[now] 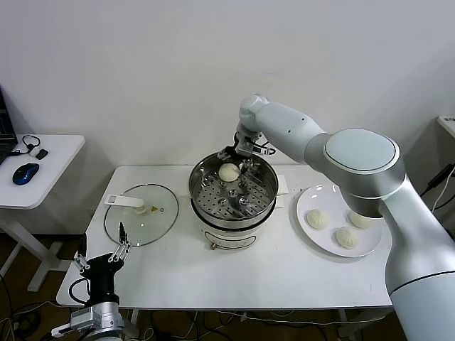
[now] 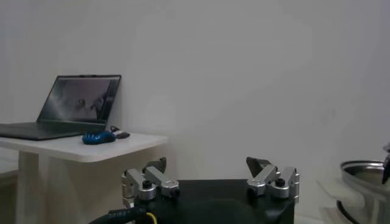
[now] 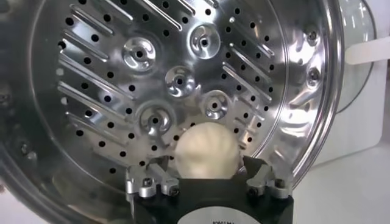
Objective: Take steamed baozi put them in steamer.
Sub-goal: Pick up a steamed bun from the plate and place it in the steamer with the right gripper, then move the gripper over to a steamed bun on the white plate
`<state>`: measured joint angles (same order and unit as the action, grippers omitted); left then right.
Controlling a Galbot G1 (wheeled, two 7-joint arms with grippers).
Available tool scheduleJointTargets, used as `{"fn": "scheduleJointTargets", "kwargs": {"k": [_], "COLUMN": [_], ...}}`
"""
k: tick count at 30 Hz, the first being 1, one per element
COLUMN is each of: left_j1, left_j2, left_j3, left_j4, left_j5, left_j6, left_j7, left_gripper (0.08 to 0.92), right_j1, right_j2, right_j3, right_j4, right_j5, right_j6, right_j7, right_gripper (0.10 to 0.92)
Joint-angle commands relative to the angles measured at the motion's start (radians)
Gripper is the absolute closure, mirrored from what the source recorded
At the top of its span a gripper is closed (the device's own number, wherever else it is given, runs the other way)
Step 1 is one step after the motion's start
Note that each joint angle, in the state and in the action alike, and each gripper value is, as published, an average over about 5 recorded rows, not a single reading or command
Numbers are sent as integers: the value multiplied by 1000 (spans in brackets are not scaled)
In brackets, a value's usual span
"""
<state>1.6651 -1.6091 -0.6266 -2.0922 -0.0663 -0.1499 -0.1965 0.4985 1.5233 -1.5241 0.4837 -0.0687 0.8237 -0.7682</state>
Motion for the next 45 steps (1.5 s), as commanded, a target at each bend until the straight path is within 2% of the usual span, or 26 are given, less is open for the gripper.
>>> {"fn": "scheduleJointTargets", "kwargs": {"k": [1, 7, 12, 21, 29, 34, 38, 45], "left_j1": [1, 9, 17, 18, 21, 20, 18, 10], "left_j2": [-46, -46, -47, -49, -48, -45, -41, -40], "left_j3": [0, -3, -2, 25, 38, 36, 38, 40], "left_j4": [-4, -16, -25, -28, -26, -23, -19, -10], "left_j5": [2, 2, 1, 7, 6, 1, -2, -4], "left_j6": [2, 7, 10, 12, 9, 8, 7, 8], "left_j7": [1, 1, 1, 2, 2, 2, 3, 4], "left_gripper": [177, 177, 177, 177, 177, 177, 177, 177], "right_j1": [78, 279, 426, 595, 663, 673, 633, 495], "right_j2": [-26, -128, -226, -377, -468, -523, -577, -661], "right_j3": [-60, -277, -410, -562, -651, -682, -672, -606], "right_j4": [63, 327, 531, 754, 862, 926, 942, 895], "right_j5": [154, 511, 654, 702, 709, 789, 822, 731], "right_j6": [49, 27, -173, -555, -789, -952, -1017, -1054], "right_j7": [-39, -168, -179, -154, -181, -180, -168, -125], "right_gripper": [203, 203, 203, 203, 203, 203, 203, 203]}}
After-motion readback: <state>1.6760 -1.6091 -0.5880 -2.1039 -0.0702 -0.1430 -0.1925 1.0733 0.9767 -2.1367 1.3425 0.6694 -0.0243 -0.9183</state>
